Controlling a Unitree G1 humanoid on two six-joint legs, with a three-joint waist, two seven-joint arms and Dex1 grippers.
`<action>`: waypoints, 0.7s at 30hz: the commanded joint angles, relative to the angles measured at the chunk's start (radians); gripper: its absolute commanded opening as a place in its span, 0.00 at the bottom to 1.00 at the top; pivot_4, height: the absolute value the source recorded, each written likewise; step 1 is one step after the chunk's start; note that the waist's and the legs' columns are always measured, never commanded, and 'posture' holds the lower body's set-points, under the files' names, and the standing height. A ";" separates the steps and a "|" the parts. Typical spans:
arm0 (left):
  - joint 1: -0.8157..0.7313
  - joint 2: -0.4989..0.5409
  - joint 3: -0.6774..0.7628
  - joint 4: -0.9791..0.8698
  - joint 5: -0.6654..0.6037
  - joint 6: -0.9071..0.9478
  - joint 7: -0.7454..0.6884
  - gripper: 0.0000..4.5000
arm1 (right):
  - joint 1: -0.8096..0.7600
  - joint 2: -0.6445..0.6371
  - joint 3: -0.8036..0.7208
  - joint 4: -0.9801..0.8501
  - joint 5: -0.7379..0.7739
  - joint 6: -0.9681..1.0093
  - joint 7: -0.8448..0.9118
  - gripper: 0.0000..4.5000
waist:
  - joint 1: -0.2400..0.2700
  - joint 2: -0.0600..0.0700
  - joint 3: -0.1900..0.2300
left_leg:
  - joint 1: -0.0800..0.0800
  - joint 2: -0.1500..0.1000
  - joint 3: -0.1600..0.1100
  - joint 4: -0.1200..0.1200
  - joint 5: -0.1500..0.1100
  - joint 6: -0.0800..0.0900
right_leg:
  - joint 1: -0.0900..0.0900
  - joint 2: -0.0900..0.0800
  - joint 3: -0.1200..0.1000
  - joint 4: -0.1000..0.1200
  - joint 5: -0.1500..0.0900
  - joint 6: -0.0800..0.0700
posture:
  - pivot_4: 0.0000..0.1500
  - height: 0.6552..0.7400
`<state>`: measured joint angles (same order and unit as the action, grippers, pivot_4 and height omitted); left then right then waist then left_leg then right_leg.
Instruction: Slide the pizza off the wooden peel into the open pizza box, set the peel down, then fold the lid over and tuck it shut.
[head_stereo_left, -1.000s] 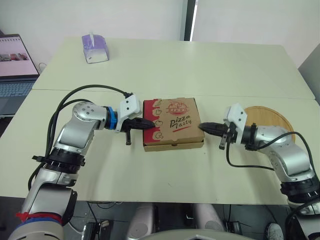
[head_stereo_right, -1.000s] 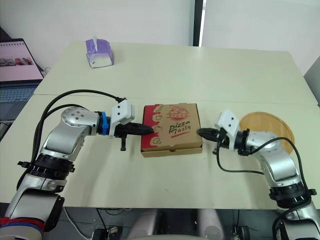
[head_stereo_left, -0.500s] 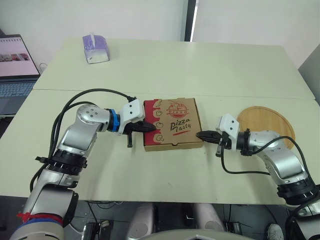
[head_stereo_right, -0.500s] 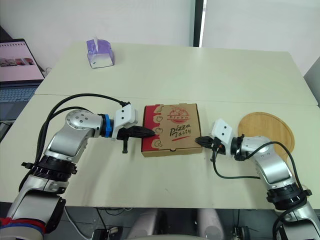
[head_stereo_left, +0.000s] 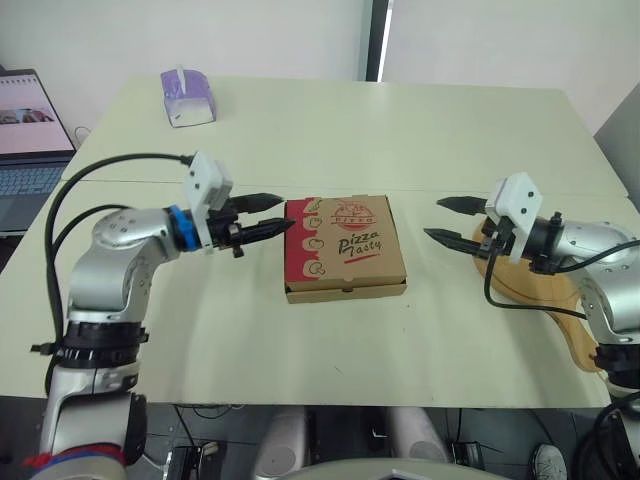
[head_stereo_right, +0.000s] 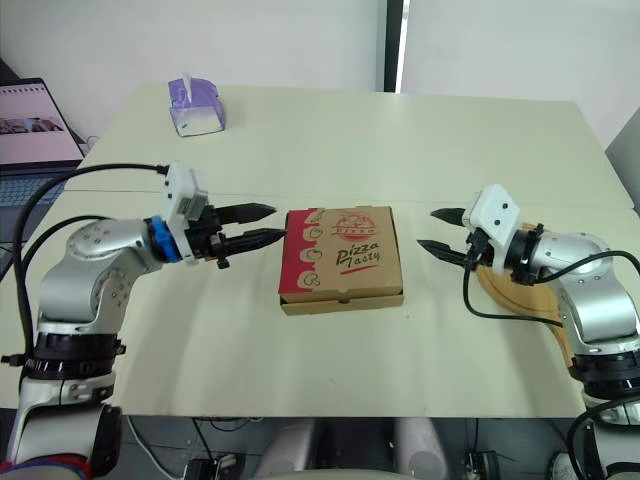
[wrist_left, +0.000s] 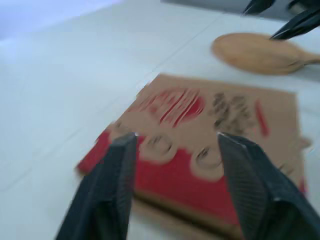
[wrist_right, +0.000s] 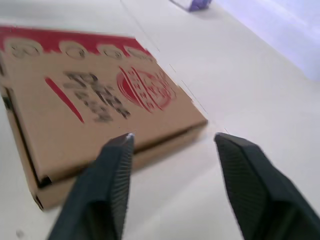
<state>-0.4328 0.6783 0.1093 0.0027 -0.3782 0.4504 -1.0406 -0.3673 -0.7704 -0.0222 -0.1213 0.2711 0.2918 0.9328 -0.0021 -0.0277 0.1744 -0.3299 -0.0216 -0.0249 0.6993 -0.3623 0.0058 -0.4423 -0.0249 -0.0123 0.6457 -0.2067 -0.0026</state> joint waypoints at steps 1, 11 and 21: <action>0.049 -0.001 0.045 0.003 0.070 -0.078 0.127 0.85 | -0.010 -0.002 0.026 0.091 -0.091 -0.089 -0.029 0.93 | 0.001 0.000 0.000 | 0.000 0.000 0.000 0.000 0.000 0.000 | 0.000 0.000 0.000 0.000 0.000 0.000 | 1.00 1.00; 0.071 -0.028 0.086 -0.162 -0.122 0.087 0.152 0.56 | -0.059 0.092 0.001 0.010 0.114 0.058 0.058 0.49 | 0.002 0.000 0.000 | -0.001 0.000 0.000 0.000 0.002 -0.003 | -0.001 -0.001 0.000 0.000 0.000 0.000 | 1.00 1.00; 0.003 0.052 -0.199 -0.188 -0.021 0.105 0.020 0.01 | -0.052 0.101 0.181 -0.011 -0.038 -0.012 0.067 0.00 | 0.001 0.000 0.000 | 0.000 -0.001 0.000 0.000 0.000 -0.001 | 0.000 -0.001 -0.001 0.000 0.000 0.000 | 1.00 1.00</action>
<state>-0.4139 0.7117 -0.0525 -0.1916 -0.4415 0.5947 -0.9968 -0.4127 -0.6675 0.1490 -0.1339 0.2729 0.3238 1.0043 -0.0014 -0.0274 0.1744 -0.3298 -0.0222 -0.0253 0.6993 -0.3617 0.0046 -0.4419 -0.0260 -0.0132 0.6460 -0.2067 -0.0027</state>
